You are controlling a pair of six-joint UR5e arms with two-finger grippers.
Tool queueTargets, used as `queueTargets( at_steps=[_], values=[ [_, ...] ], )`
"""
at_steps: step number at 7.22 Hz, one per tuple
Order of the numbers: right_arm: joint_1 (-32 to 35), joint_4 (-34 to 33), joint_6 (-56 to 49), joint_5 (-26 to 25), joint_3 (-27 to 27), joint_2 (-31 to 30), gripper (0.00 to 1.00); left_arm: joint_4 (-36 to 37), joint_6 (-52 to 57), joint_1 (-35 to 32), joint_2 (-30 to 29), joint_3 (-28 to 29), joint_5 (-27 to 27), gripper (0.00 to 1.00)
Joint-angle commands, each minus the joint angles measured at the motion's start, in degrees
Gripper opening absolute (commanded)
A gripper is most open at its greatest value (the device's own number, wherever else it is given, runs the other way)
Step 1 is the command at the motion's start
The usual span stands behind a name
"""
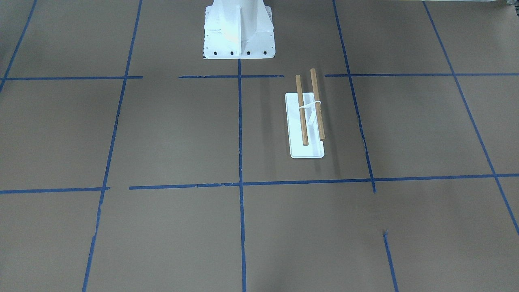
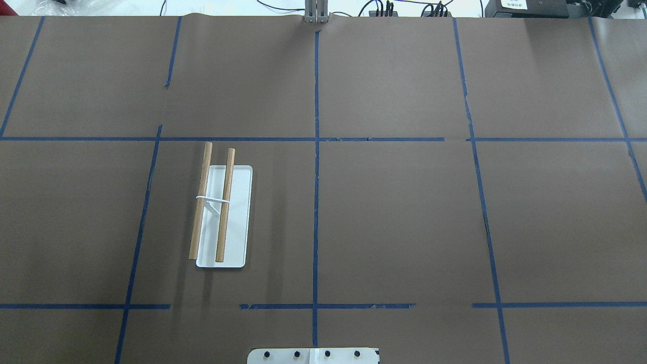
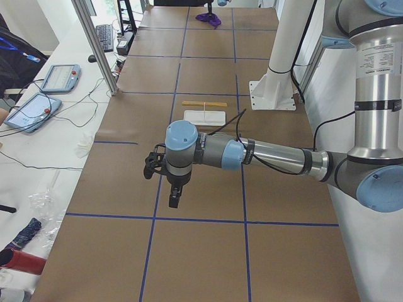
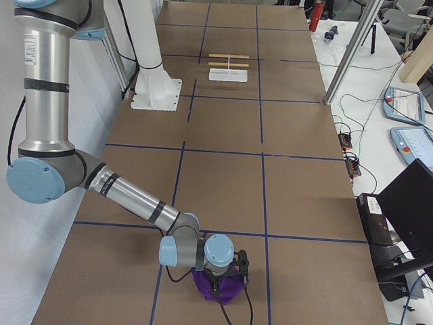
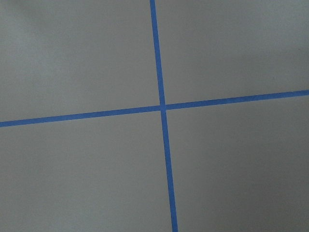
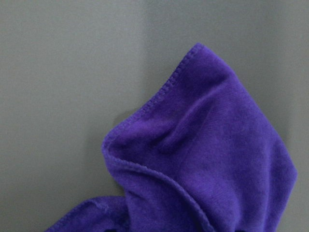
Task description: Hang towel on rack
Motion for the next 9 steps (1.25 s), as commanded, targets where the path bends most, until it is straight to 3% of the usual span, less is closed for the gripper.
queueTargets(
  at_steps=[1,3,5,8,9],
  values=[
    [-0.45,-0.07,-0.71,0.0,0.06,0.08,0.0,-0.03,-0.08,0.01,-0.15,-0.03,0.13,1.0],
    [-0.37,0.11,-0.81,0.61,1.28,-0.01,0.0,-0.03,-0.08,0.01,-0.49,0.05,0.04,1.0],
    [2.42,0.02,-2.55,5.78,5.58,0.34,0.0,-0.03,-0.08,0.01,-0.67,0.05,0.04,1.0],
    [7.37,-0.86,-1.87,5.54,19.96,1.39,0.0,-0.12,-0.08,0.01,-1.11,-0.03,-0.04,1.0],
    [7.54,-1.56,-1.51,5.37,22.62,4.88,0.0,-0.12,-0.08,0.01,-1.2,-0.12,-0.05,1.0]
  ],
)
